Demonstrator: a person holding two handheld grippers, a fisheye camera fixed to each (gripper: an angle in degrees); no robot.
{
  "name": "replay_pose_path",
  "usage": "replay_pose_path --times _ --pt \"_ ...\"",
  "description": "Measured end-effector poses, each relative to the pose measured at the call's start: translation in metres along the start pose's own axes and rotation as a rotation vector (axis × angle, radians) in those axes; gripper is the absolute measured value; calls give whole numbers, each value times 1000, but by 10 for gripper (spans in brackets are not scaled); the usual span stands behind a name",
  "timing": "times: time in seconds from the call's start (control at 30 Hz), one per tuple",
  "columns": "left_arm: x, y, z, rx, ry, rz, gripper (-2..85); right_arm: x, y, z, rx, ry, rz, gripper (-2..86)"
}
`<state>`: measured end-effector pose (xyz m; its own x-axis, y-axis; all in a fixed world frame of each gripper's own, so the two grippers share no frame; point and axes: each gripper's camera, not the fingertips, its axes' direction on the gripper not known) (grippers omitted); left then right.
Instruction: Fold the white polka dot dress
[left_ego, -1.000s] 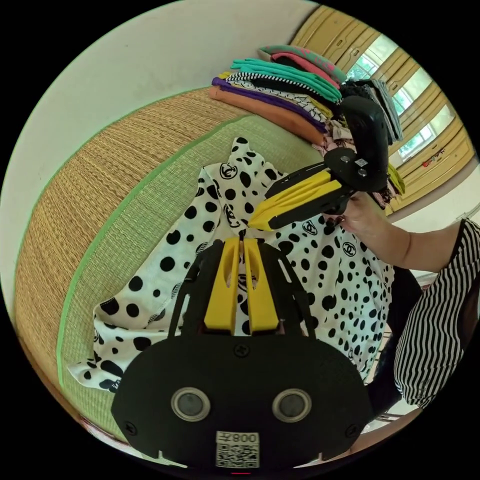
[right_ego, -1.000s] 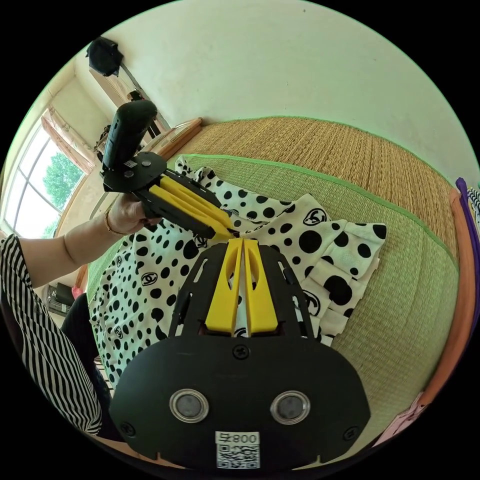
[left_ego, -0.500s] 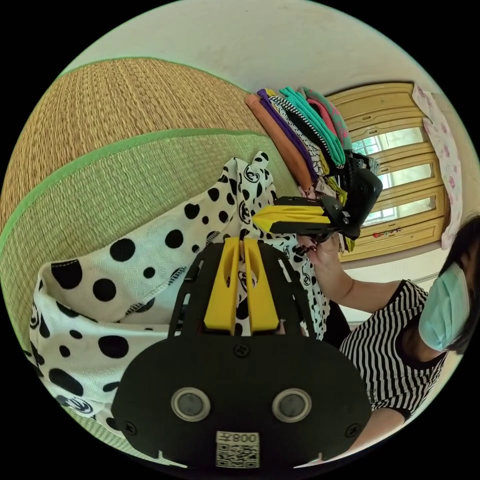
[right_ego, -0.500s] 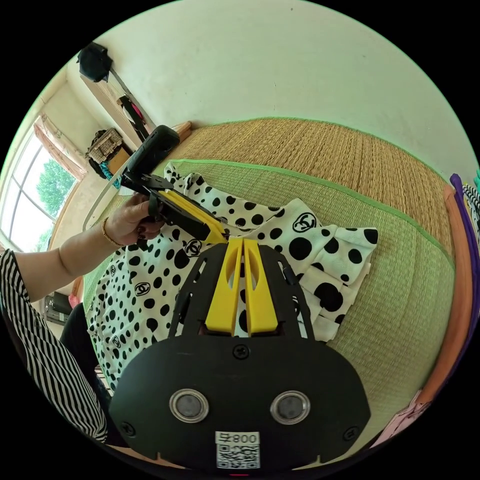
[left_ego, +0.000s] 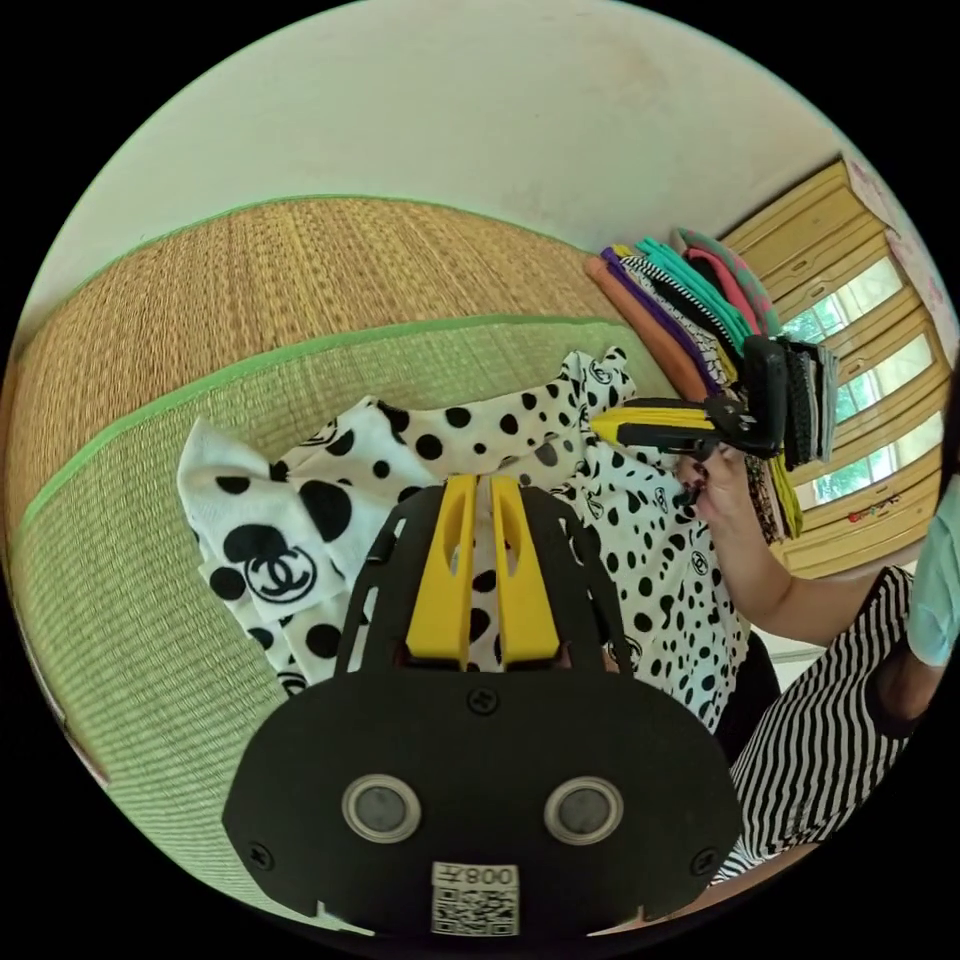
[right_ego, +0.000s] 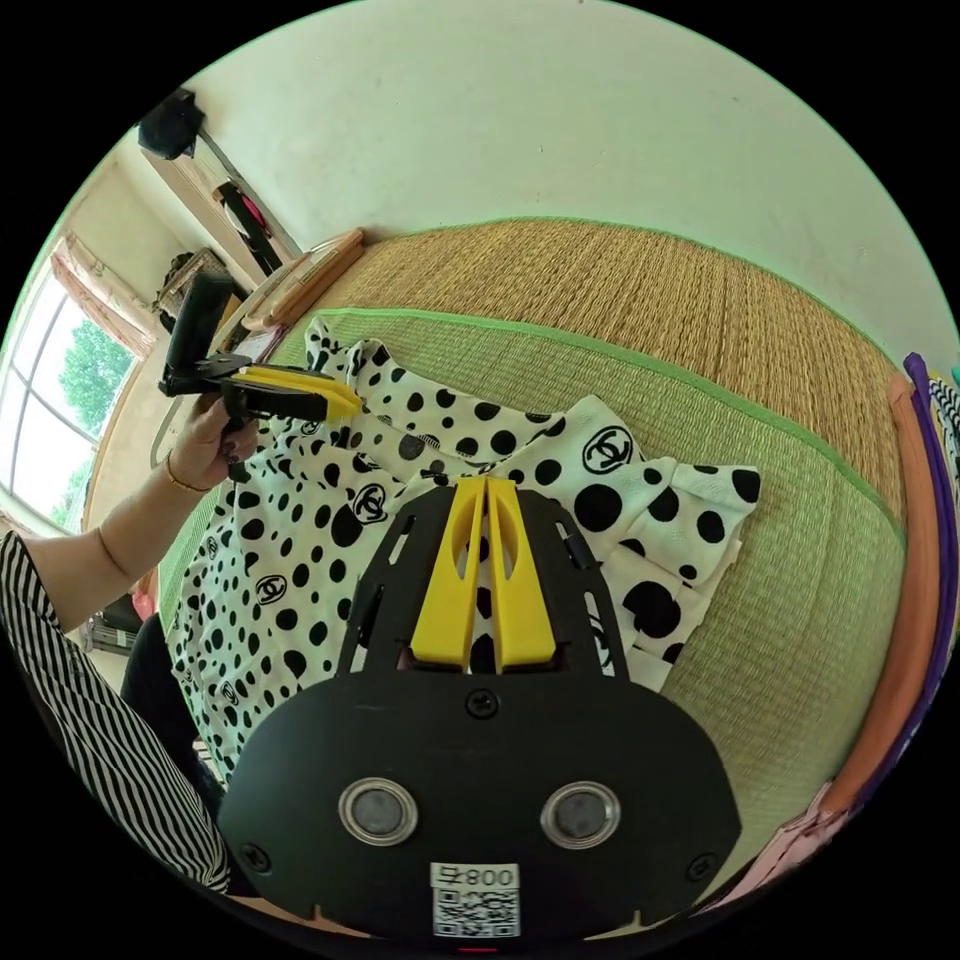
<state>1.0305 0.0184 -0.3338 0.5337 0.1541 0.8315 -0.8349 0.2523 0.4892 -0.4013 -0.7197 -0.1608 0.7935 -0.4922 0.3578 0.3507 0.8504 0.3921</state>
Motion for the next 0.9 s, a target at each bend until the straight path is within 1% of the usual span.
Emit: replay_pose_path --times 0.03,0.13,0.17,0.3,0.33,0.4,0.47,0.67,0.8,0.9 --pt "-4 6 0 -10 -38 -20 29 -7 1 -6 10 8 -15 1" --pt "-1 23 -18 76 -5 -1 21 -28 5 -19 37 18 -60 1" --pt "3 30 -26 105 -26 5 18 -31 6 -19 38 15 -70 1" --pt "4 40 -29 61 -165 7 7 -40 0 12 -75 37 -97 1" --pt "3 42 -32 67 -175 25 6 -36 2 10 -50 12 -82 1" --pt "-2 45 -40 92 -172 -4 4 -31 3 8 -61 -3 -64 1" --pt "-6 49 -51 116 -224 -27 2 -25 6 6 -45 -32 -47 1" --pt "-1 66 -70 160 -151 -30 1 -28 9 -8 -1 -49 -36 1" --pt "-3 70 -76 136 -231 -53 2 -8 28 -35 67 24 47 1" --pt "-16 70 -84 141 -176 -86 1 15 38 -33 35 67 108 0"
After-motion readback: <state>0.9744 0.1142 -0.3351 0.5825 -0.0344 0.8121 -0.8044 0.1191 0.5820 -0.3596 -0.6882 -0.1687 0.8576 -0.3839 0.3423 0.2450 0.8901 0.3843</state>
